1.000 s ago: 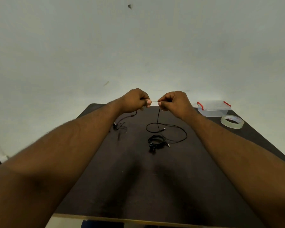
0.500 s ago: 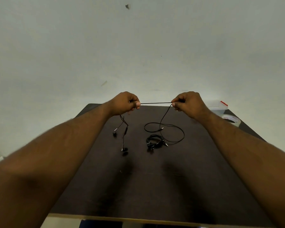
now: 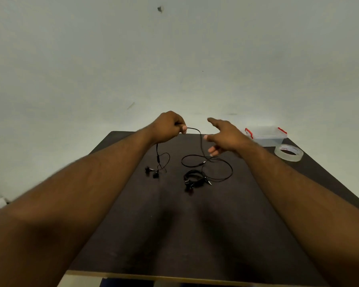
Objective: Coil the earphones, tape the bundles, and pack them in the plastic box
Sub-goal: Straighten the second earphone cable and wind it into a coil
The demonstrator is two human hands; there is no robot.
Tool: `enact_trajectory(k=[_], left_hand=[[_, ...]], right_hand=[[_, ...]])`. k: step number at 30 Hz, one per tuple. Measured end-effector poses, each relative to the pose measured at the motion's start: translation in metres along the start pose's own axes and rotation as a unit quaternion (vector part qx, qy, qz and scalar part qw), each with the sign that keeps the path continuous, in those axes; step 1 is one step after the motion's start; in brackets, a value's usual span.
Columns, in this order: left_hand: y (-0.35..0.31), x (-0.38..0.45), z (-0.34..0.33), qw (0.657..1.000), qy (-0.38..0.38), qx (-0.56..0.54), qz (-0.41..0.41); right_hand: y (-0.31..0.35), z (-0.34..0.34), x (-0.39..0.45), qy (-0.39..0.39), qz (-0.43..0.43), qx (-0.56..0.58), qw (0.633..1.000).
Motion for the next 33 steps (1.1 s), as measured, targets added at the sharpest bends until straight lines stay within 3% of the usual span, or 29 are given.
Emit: enact_trajectory(k=[3, 6, 10, 14, 21, 29, 33], left_hand=[[-0.011, -0.002, -0.009, 0.997, 0.022, -0.068, -0.010], [-0.012, -0.003, -0.015, 0.985, 0.060, -0.161, 0.001], [-0.006, 0.001, -0.014, 0.977, 0.083, -0.194, 0.010], [-0.003, 0.000, -0.011, 0.975, 0.087, -0.206, 0.014], [0.010, -0.004, 0.006, 0.999, 0.026, -0.020, -0.016], [0.037, -0.007, 0.020, 0.994, -0.041, 0.101, -0.031], [0.042, -0.006, 0.026, 0.993, -0.056, 0.101, -0.034]], right_hand=[[0.014, -0.020, 0.001, -0.012, 0.079, 0.077, 0.994], [0.011, -0.027, 0.005, -0.056, 0.100, 0.111, 0.987], [0.014, -0.023, -0.001, -0.068, 0.187, 0.092, 0.976], [0.012, -0.014, -0.002, -0.068, 0.196, 0.061, 0.976], [0.002, 0.020, 0.007, -0.070, 0.187, -0.061, 0.978], [0.001, 0.039, 0.013, -0.091, 0.198, -0.108, 0.970], [0.001, 0.046, 0.014, -0.113, 0.202, -0.105, 0.967]])
Point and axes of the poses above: each hand's wrist, its own x-axis towards the middle knuckle, its own z-axis out of the back of the hand, y = z × x, the point moved 3 cm from there along x, towards the middle knuckle, and after that the axes turned 9 degrees about z, right-handed, at the moved point
